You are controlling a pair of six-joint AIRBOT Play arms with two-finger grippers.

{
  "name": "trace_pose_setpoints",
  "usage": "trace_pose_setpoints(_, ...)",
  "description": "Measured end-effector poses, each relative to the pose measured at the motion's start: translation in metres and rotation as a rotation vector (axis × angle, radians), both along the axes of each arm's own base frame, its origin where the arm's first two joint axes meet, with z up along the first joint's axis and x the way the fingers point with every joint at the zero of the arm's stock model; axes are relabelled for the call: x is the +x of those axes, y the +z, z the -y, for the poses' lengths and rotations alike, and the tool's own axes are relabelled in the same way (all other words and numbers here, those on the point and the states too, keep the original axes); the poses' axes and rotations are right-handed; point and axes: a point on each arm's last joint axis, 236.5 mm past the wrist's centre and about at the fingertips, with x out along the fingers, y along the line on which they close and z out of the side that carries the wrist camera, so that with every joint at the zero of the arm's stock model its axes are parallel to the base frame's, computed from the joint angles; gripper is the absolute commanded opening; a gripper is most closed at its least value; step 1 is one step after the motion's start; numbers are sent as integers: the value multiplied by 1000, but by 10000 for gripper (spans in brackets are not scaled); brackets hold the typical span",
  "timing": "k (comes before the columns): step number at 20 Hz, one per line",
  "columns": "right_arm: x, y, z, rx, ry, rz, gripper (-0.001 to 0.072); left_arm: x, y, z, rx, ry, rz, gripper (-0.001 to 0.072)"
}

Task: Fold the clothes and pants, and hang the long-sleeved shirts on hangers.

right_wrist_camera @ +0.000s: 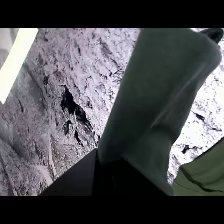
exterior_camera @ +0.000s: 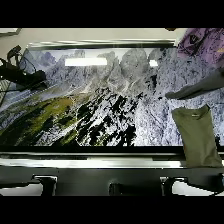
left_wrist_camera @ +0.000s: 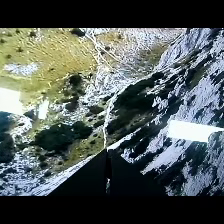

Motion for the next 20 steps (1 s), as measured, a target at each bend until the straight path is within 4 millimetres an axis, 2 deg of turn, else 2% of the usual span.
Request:
trace_pose_setpoints(6,-37,15,7,2,-112,-51,30,-3,-1,0,0,-3,-13,19)
trace_pose_setpoints(14,-87,29,3,-11,-183,-139,31,-4,-1,0,1,-4,-16,20)
trace_pose_setpoints(18,-109,30,0,-32,-175,-197,32,-4,-1,0,1,-4,-16,19)
trace_pose_setpoints(20,-123,22,1,-59,-157,-263,32,-4,-1,0,1,-4,-16,19)
